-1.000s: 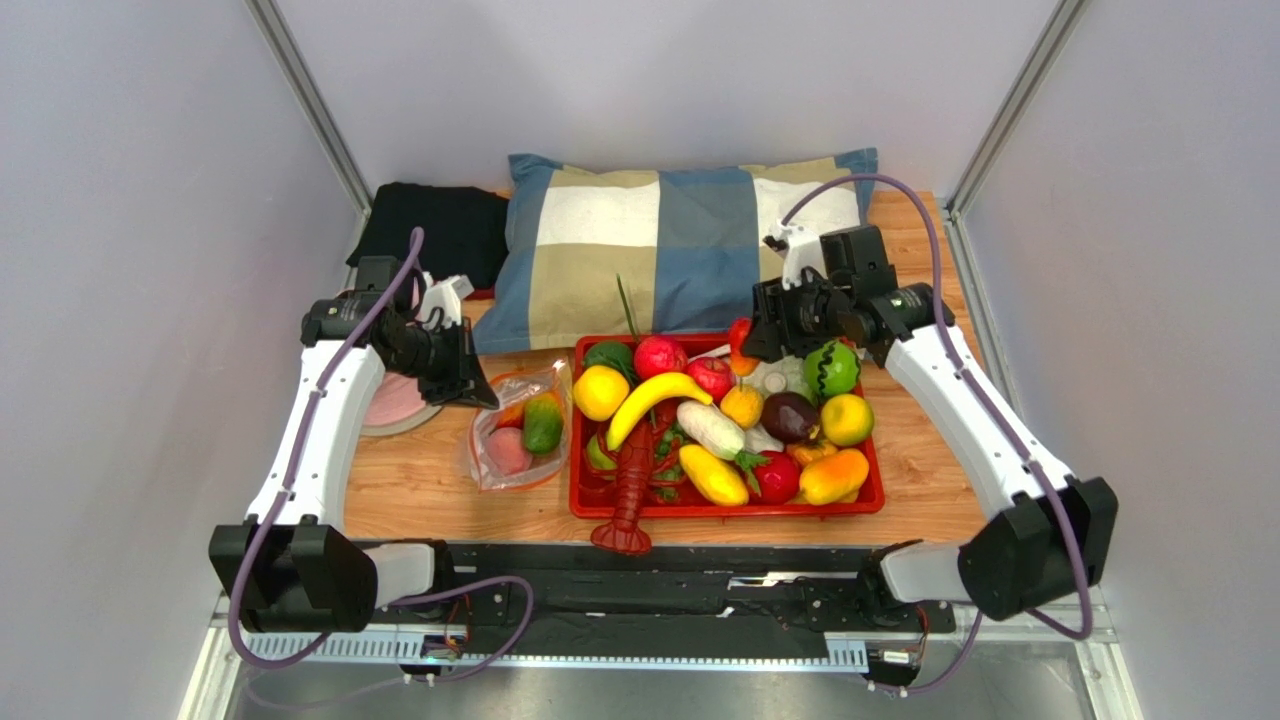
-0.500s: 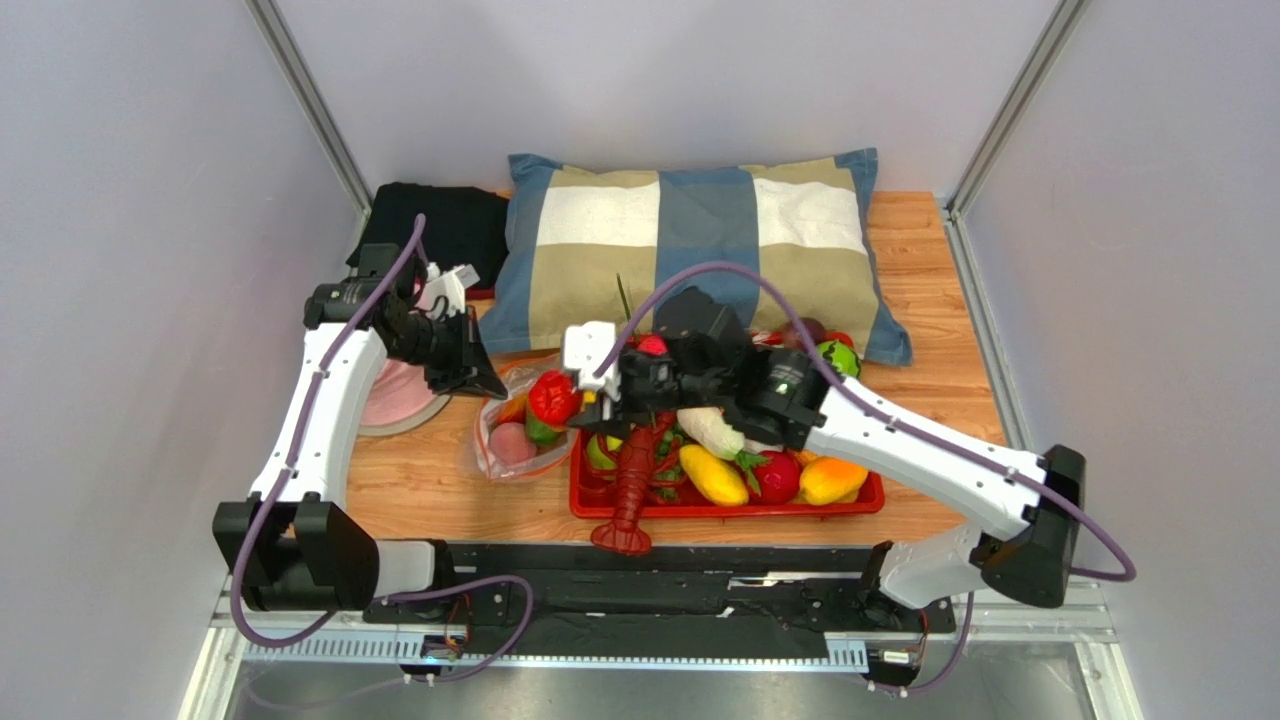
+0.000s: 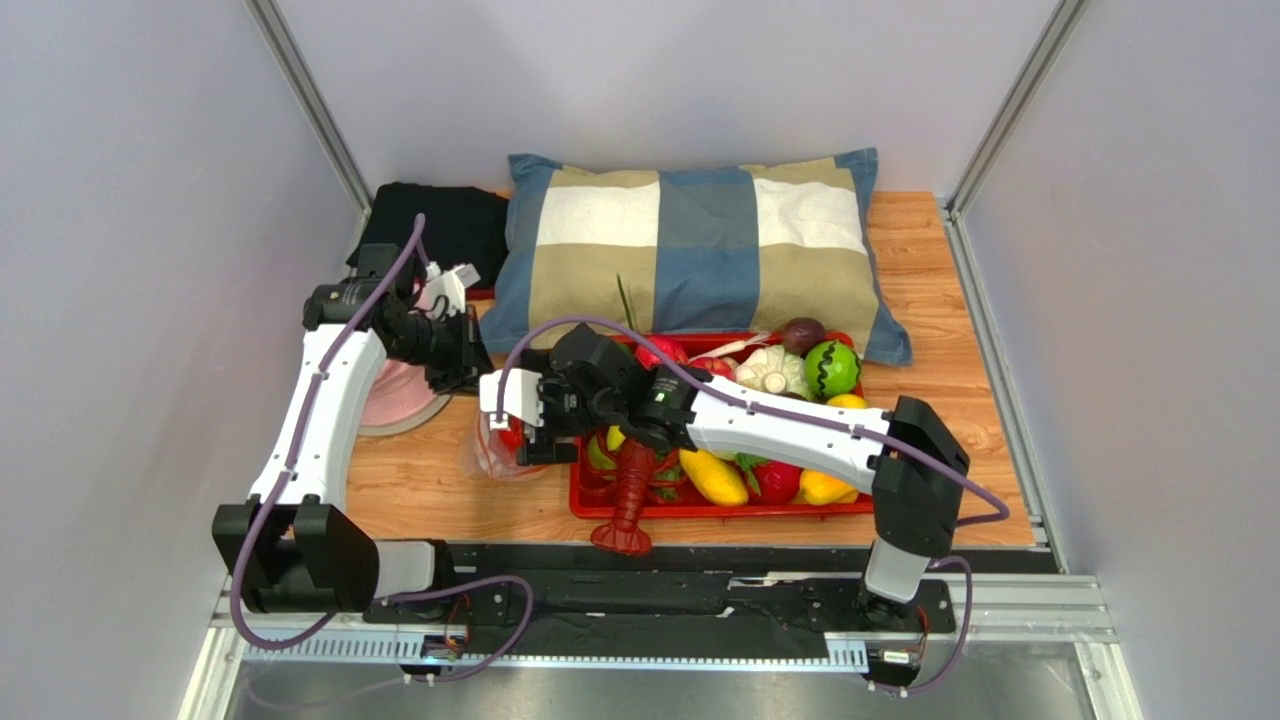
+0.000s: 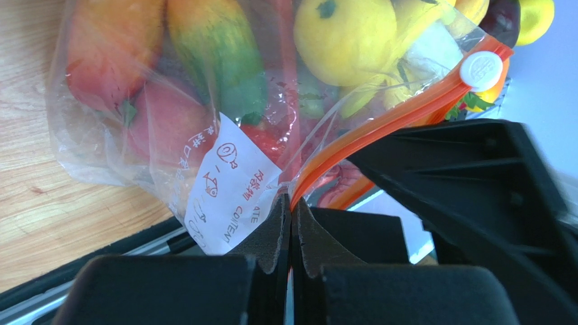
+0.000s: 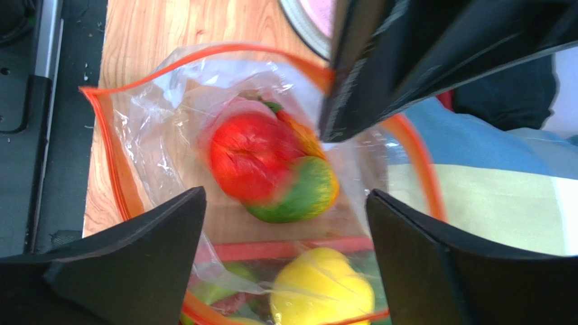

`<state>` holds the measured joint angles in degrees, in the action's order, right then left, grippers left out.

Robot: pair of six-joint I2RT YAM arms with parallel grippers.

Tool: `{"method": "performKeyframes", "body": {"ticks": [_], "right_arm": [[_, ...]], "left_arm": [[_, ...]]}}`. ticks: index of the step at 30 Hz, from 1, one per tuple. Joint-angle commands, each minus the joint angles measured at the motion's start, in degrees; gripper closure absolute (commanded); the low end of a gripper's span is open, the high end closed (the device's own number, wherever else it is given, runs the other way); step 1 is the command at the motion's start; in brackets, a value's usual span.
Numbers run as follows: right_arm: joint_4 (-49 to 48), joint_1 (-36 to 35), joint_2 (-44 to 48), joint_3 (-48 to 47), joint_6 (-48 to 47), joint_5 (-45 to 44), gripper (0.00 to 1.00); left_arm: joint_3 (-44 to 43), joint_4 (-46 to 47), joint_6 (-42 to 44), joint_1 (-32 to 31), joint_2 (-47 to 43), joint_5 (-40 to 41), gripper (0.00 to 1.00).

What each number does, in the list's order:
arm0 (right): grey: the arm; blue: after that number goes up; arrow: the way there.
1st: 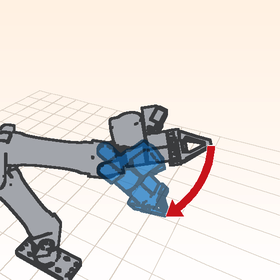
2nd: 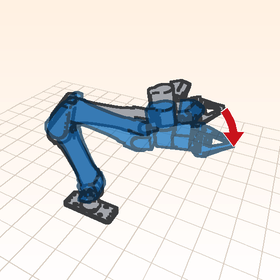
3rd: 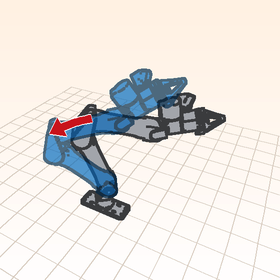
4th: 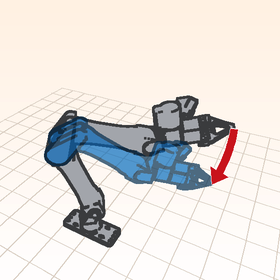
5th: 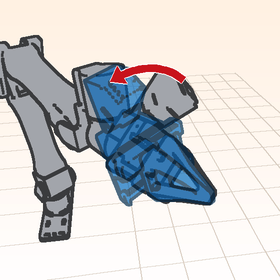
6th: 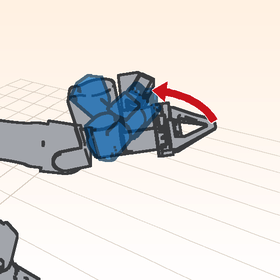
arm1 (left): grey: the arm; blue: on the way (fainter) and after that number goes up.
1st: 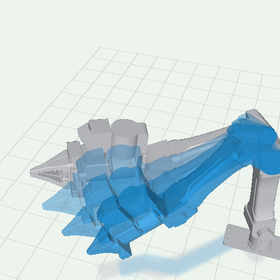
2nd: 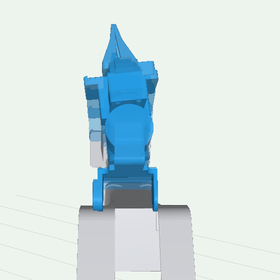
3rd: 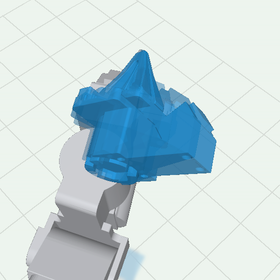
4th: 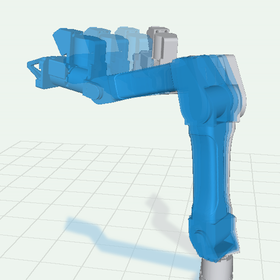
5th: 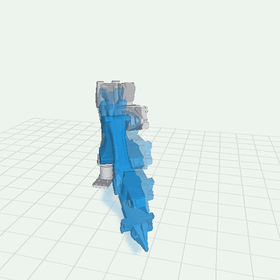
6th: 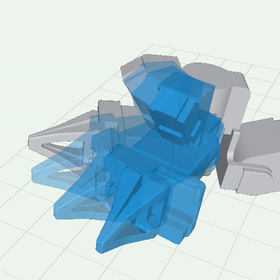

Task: Place the food in the zip-top bag and seal the zipper
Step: Pick up the fake fruit from the bin.

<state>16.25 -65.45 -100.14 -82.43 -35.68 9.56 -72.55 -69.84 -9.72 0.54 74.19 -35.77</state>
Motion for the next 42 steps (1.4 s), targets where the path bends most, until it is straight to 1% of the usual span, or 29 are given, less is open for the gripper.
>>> {"method": "performKeyframes", "body": {"ticks": [1, 3, 4, 7, 9, 10, 11, 13, 15, 16, 17, 19, 20, 25, 29, 34, 37, 40, 42], "right_arm": [[1.3, 0.1, 5.9, -4.8, 1.6, -0.3, 0.02], [3.5, 0.2, 9.9, -4.3, 1.7, 1.1, 0.01], [6.3, 0.4, 11.4, -3.7, 1.7, 1.9, 0.00], [11.2, 3.4, 17.0, -1.6, 2.7, 5.4, 0.00], [14.2, 7.3, 19.2, 0.9, 2.6, 7.6, 0.00], [17.6, 8.7, 20.6, 1.6, 2.6, 8.5, 0.01], [19.4, 11.6, 21.0, 2.5, 1.8, 9.4, 0.03], [23.4, 14.5, 21.9, 3.5, 1.3, 10.0, 0.09], [25.5, 18.9, 22.1, 4.5, 2.0, 11.4, 0.13], [27.6, 20.3, 22.0, 4.7, 2.3, 12.1, 0.19], [28.4, 22.9, 21.6, 5.0, 2.6, 12.4, 0.22], [29.6, 25.3, 21.0, 5.7, 3.2, 13.3, 0.28], [29.7, 27.1, 20.1, 6.0, 3.3, 13.4, 0.29], [29.9, 30.4, 15.7, 6.0, 3.5, 15.8, 0.35], [30.5, 31.7, 11.2, 4.1, 1.3, 18.4, 0.35], [32.5, 31.9, 5.4, 1.0, -1.3, 22.1, 0.30], [32.6, 31.9, 2.8, -0.8, -1.5, 23.0, 0.30], [32.6, 31.9, 1.3, -2.5, -1.3, 23.5, 0.32], [32.9, 31.9, 0.0, -3.3, -1.6, 23.7, 0.36]], "left_arm": [[-1.5, -0.9, 0.5, -0.1, -1.4, -1.8, 1.00], [-1.8, -0.9, 0.6, -0.1, -1.3, -2.1, 1.00], [-1.8, -0.9, 0.7, -0.1, -1.3, -2.2, 1.00], [-1.7, -0.7, 0.7, -0.2, -1.2, -2.6, 1.00], [-1.7, -0.7, 0.6, -0.1, -1.3, -3.0, 1.00], [-1.6, -0.6, 0.6, -0.1, -1.3, -3.1, 1.00], [-1.6, -0.5, 0.6, -0.1, -1.3, -3.0, 1.00], [-1.6, -0.5, 0.5, -0.1, -1.3, -3.1, 1.00], [-1.6, -0.6, 0.6, -0.1, -1.3, -3.2, 1.00], [-1.6, -0.6, 0.6, -0.1, -1.3, -3.2, 1.00], [-1.6, -0.6, 0.6, -0.1, -1.3, -3.1, 1.00], [-1.5, -0.6, 0.5, -0.1, -1.3, -3.1, 1.00], [-1.5, -0.4, 0.4, -0.1, -1.2, -3.0, 1.00], [-1.0, -0.1, 0.2, -0.1, -1.2, -2.9, 1.00], [-0.7, 0.0, 0.2, -0.1, -1.1, -2.6, 1.00], [-0.7, -0.3, 0.3, -0.1, -1.2, -2.4, 1.00], [-0.6, -0.3, 0.3, -0.1, -1.3, -2.0, 1.00], [-0.3, -0.2, 0.4, -0.1, -1.7, -1.8, 1.00], [-0.2, -0.2, 0.4, -0.1, -1.9, -1.5, 1.00]]}}
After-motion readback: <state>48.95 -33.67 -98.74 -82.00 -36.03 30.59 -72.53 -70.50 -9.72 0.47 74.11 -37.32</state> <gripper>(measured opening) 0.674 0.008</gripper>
